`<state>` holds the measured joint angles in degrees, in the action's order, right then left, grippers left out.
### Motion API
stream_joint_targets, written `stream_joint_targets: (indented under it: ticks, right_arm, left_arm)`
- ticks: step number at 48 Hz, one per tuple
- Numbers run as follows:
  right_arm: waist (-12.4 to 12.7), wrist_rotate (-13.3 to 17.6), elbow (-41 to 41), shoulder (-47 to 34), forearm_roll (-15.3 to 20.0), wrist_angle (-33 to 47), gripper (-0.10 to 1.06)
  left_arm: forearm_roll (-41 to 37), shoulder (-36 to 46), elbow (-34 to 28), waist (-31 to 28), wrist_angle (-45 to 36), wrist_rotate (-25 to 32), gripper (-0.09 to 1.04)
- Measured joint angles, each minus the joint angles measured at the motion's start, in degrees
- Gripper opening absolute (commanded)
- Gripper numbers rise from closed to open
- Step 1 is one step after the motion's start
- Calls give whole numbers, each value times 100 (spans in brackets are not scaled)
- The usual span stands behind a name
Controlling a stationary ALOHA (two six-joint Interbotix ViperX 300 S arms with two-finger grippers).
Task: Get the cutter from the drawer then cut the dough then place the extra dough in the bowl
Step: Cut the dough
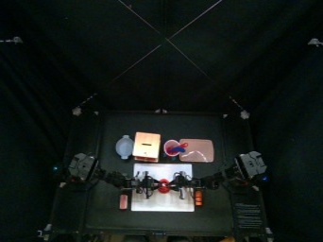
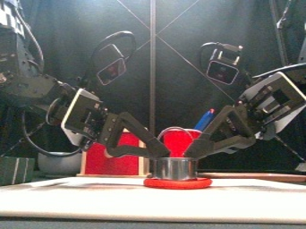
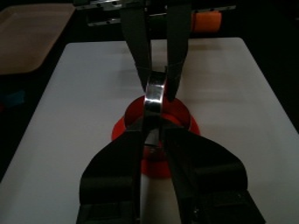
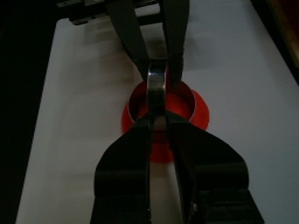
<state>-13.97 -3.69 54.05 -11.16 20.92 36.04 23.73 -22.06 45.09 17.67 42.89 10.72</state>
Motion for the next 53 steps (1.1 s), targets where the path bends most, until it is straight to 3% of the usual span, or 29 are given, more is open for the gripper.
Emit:
stream_joint_targets:
  ticks: [9, 20, 27, 41, 53]
  right_arm:
    - [53, 0, 0, 53, -281, -26, 48]
    - [70, 0, -26, 62, -343, -70, 49]
    - [79, 9, -105, 62, -352, -123, 51]
    - [141, 26, -246, 88, -352, -413, 69]
    - [272, 53, -325, 431, -483, -932, 70]
  left_arm:
    - [-70, 246, -9, 18, -132, 9, 65]
    - [-193, 325, -62, 35, -176, 79, 74]
    - [-185, 422, -105, 44, -35, 519, 76]
    - [-158, 1055, 44, 88, 290, 835, 76]
    - [360, 1292, 677, 70, 519, 853, 66]
